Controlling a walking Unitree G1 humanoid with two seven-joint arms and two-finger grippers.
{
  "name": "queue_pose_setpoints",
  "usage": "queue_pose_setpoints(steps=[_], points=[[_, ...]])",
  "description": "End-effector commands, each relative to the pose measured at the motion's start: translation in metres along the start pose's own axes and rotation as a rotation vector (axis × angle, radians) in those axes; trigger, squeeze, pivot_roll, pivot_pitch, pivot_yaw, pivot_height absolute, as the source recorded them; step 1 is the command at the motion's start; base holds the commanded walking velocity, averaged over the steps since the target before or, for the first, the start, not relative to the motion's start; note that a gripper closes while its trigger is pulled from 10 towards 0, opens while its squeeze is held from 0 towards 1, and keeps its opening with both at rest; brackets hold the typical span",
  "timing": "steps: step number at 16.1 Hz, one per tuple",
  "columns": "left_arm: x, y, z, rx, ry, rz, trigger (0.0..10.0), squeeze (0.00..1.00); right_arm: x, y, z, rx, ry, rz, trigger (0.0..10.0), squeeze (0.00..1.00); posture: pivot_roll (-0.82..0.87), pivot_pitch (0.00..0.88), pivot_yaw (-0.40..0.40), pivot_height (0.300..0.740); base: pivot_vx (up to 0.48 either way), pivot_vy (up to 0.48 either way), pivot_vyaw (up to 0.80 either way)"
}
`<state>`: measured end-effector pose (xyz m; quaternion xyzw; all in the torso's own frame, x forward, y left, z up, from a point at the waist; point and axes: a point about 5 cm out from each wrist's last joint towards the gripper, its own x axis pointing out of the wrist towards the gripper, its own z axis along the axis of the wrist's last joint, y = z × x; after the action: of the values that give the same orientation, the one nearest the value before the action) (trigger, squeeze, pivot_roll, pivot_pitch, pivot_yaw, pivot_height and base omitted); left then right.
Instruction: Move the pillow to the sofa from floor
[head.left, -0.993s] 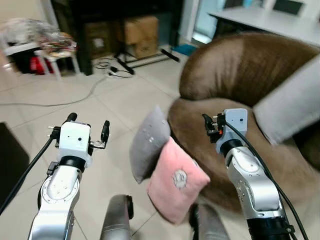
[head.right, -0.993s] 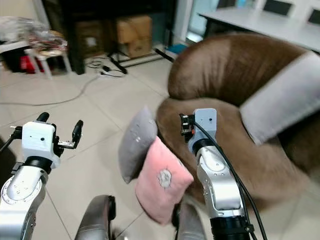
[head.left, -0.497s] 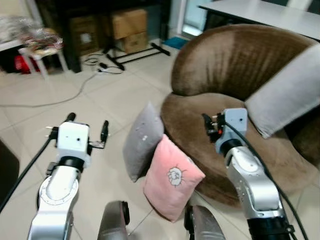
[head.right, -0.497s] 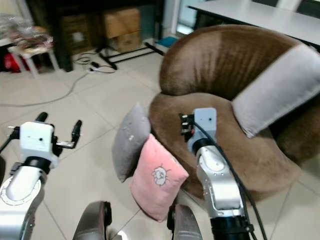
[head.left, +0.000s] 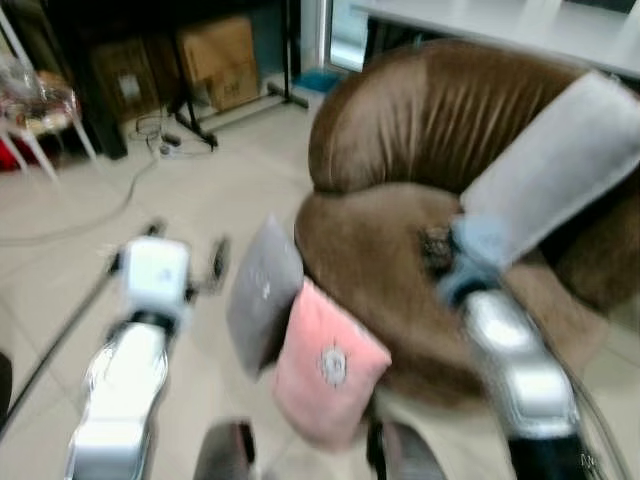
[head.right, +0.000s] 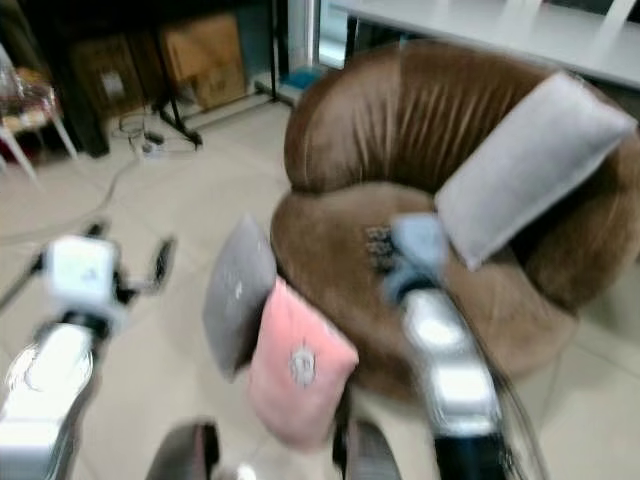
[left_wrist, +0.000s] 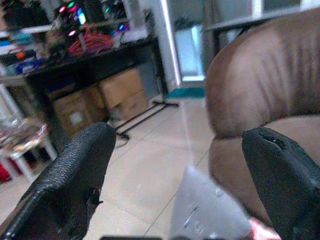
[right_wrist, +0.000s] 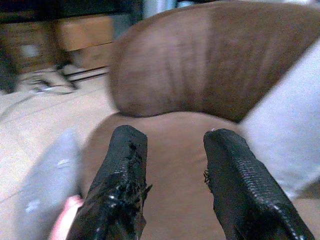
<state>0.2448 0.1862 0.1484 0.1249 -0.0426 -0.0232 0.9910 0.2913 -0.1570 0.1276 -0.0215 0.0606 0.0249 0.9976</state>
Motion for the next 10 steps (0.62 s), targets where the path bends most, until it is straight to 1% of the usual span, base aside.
queue_pose_setpoints(steps=[1,10], points=[[-0.0022,0.0078,-0.0046,0.012,0.024,0.020,10.0,0.00,0.0023,0.0138,0.0045,0.014,-0.015,0.048,10.0,0.00,-0.07,0.000,-0.032,0.611,0.255,0.000,0.00],[-0.0017,0.0078,-0.0048,0.008,0.026,0.022,10.0,0.00,0.0030,0.0139,0.0048,0.010,-0.017,0.045,10.0,0.00,-0.07,0.000,-0.031,0.611,0.255,0.000,0.00]])
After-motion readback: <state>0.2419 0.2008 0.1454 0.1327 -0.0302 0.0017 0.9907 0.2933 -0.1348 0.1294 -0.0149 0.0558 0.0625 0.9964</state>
